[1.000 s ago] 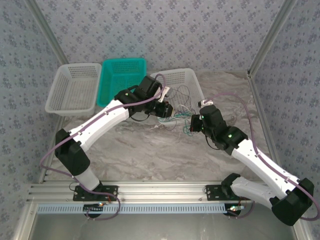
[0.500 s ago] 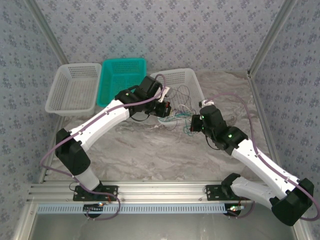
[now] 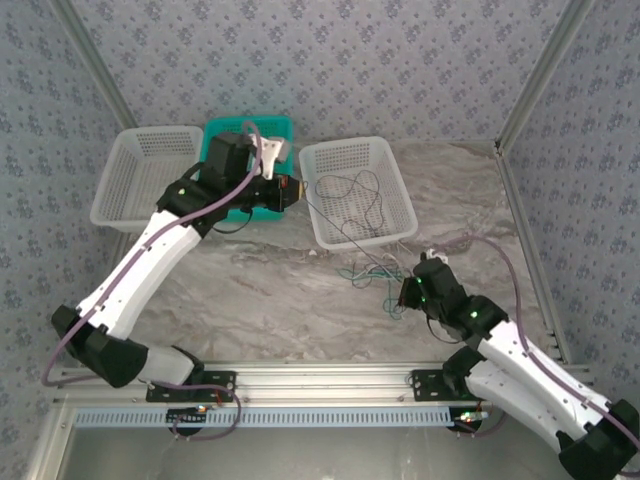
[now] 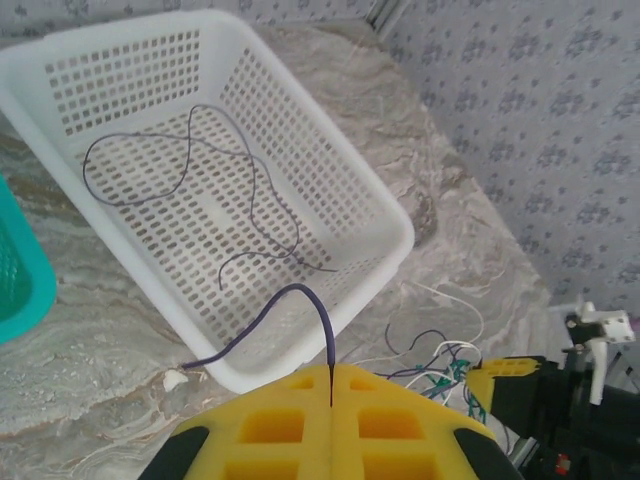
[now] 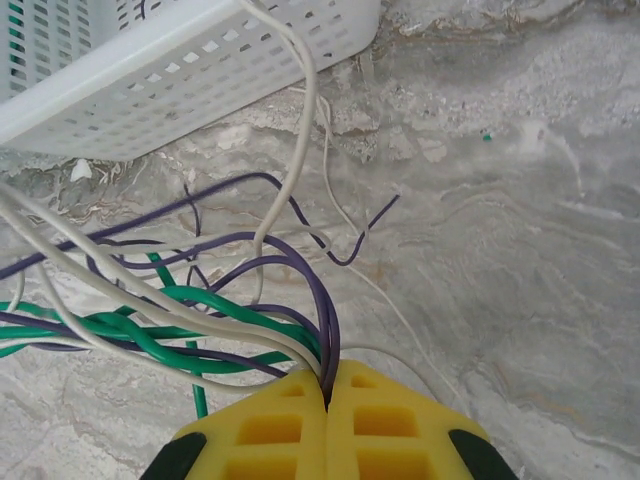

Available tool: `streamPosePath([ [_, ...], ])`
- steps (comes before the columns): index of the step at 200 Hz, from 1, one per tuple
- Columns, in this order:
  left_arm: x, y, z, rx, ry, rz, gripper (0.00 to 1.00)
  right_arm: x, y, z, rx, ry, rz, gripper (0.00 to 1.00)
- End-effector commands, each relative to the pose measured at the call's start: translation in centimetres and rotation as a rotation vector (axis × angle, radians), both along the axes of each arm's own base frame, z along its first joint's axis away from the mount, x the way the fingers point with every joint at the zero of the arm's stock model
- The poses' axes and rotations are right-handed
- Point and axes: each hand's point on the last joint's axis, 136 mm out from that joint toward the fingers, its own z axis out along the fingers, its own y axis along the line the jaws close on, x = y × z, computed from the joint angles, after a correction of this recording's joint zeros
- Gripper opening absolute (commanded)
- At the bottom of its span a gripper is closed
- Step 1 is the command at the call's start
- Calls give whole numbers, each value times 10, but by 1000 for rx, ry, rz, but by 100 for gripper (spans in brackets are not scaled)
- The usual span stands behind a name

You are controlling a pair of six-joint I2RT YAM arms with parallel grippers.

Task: Untangle the cables

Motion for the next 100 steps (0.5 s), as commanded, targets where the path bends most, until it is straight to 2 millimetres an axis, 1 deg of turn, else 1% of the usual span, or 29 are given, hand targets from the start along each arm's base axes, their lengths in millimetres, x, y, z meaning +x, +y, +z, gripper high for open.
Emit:
streamPosePath([
  [1, 6, 21, 37, -42, -158, 43, 0, -26, -28, -51, -88, 159, -91, 0],
  [11, 7, 32, 44, -41, -182, 74, 0, -30, -38, -67, -121, 188, -130, 0],
  [23, 8, 49, 51, -31, -194, 117, 0, -38, -50, -78, -145, 233, -204, 0],
  [30, 9, 61, 52, -16, -189, 146, 0, -38, -58, -79, -156, 236, -251, 3],
  [39, 10, 76, 54, 1, -183, 189, 0, -39, -62, -80, -159, 242, -276, 9],
  [50, 9, 85, 55, -2, -186, 207, 0, -33, -60, -76, -149, 224, -266, 10],
  [60, 5, 83, 56, -20, -188, 181, 0, -24, -48, -68, -124, 186, -196, 12],
  [63, 3, 79, 55, -32, -185, 162, 0, -20, -40, -63, -107, 170, -159, 14],
  [67, 1, 74, 55, -50, -181, 133, 0, -19, -36, -61, -100, 166, -132, 15],
  [71, -2, 68, 54, -75, -173, 101, 0, -13, -29, -55, -78, 137, -103, 18],
  [75, -5, 62, 53, -101, -166, 69, 0, -11, -23, -51, -65, 126, -74, 20],
  [81, -7, 53, 49, -134, -152, 28, 0, -7, -17, -44, -51, 106, -46, 26],
  [88, -7, 46, 42, -156, -132, 4, 0, -4, -16, -37, -56, 94, -35, 41],
  [94, -6, 41, 36, -161, -119, -6, 0, -3, -19, -31, -72, 86, -42, 50],
  [100, -5, 37, 29, -156, -104, -11, 0, 0, -21, -22, -81, 69, -51, 53],
])
